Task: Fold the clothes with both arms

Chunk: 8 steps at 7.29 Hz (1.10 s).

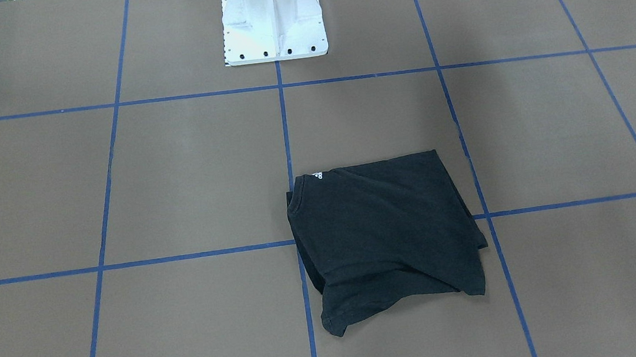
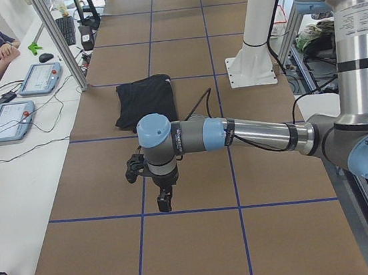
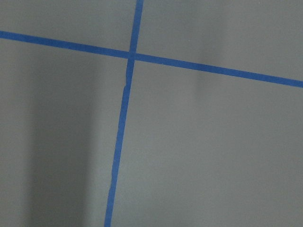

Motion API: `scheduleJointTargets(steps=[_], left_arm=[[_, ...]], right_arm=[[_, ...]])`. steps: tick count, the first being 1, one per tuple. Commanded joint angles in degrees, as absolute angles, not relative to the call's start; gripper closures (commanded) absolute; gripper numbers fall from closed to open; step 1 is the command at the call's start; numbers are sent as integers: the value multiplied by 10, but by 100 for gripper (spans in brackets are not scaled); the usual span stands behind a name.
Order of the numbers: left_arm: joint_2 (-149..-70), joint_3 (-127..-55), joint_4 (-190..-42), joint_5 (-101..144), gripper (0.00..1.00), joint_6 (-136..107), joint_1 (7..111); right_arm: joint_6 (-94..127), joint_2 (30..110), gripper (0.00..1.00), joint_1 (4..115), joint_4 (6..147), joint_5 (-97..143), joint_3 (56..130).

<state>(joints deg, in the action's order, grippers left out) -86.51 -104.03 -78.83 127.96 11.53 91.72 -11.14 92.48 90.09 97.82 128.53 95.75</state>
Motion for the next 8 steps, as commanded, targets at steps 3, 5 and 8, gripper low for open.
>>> scheduleJointTargets(steps=[3,5,8], left_arm=[[-865,-1031,-788,1283,0,115,917],[-864,-1025,-787,1281,0,115,917],[-865,-1025,-787,1282,0,115,917]], right_arm=[[-106,921,0,899,978,1288,960],[-105,918,0,899,978,1288,960],[-106,919,0,901,976,1287,969]])
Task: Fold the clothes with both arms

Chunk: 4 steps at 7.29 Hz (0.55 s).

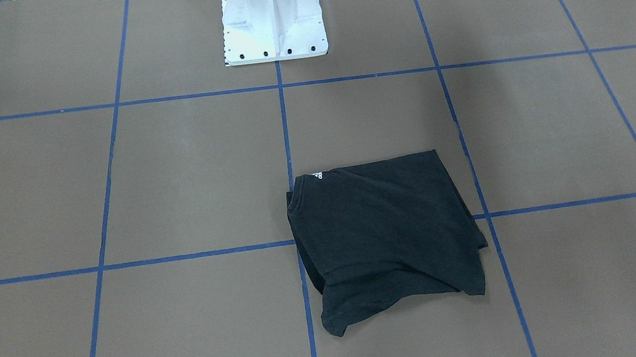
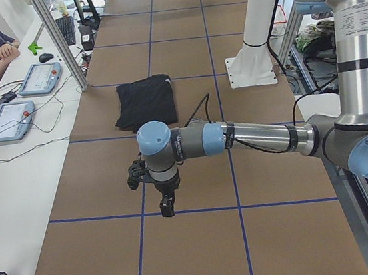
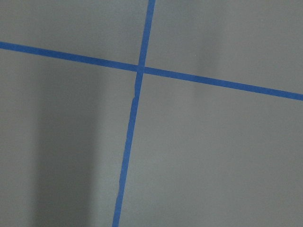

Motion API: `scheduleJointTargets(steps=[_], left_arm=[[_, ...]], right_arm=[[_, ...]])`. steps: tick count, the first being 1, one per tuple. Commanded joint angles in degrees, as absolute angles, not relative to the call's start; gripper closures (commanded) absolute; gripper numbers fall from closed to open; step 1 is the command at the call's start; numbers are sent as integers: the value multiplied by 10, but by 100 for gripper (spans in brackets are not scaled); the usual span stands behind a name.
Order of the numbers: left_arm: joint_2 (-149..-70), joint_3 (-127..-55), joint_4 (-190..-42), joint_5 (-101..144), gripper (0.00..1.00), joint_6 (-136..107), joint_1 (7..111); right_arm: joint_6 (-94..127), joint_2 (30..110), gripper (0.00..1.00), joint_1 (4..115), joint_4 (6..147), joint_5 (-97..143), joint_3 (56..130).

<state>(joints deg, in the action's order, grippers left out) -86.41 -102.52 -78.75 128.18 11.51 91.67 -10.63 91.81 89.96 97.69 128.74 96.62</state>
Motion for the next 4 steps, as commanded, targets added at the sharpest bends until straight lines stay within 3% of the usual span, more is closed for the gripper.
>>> scheduleJointTargets(steps=[1,4], left_arm=[[-865,-1026,-787,1283,0,115,917],[-871,-1035,-801,1285,0,117,916]], right_arm=[[-107,921,0,901,976,1287,969],[-108,927,0,899,977,1283,962]])
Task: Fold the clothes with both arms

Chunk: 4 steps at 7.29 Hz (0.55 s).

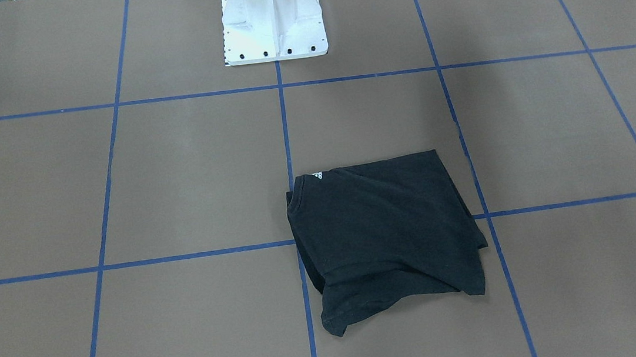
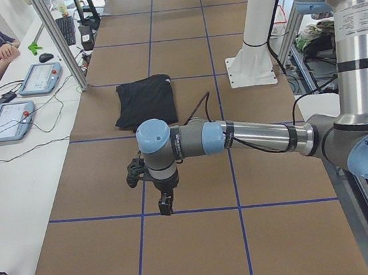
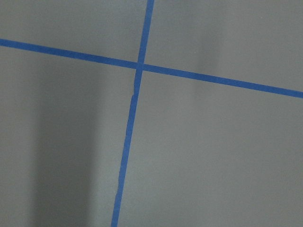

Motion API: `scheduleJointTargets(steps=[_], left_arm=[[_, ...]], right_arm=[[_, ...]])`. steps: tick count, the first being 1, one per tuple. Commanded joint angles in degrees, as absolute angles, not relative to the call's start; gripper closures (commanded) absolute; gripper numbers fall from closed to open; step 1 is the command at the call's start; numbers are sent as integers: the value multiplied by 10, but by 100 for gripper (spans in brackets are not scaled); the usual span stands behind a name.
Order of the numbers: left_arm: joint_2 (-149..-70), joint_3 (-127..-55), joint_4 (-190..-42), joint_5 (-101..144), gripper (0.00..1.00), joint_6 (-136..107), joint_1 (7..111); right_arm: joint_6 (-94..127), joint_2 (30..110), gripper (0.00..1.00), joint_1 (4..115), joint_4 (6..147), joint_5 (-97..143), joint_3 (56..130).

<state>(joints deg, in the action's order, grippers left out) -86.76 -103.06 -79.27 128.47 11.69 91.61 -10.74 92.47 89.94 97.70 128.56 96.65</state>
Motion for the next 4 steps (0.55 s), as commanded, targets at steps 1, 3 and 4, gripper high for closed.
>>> scheduleJointTargets(steps=[1,3,4], left_arm=[[-871,-1035,-829,1285,0,116,916],[-871,-1033,-845,1285,0,117,915],[-870,-1030,-845,1285,0,116,915]], right_arm=[[-109,930,0,899,977,1283,962],[-112,947,0,901,977,1284,962],[-115,960,0,899,976,1285,963]])
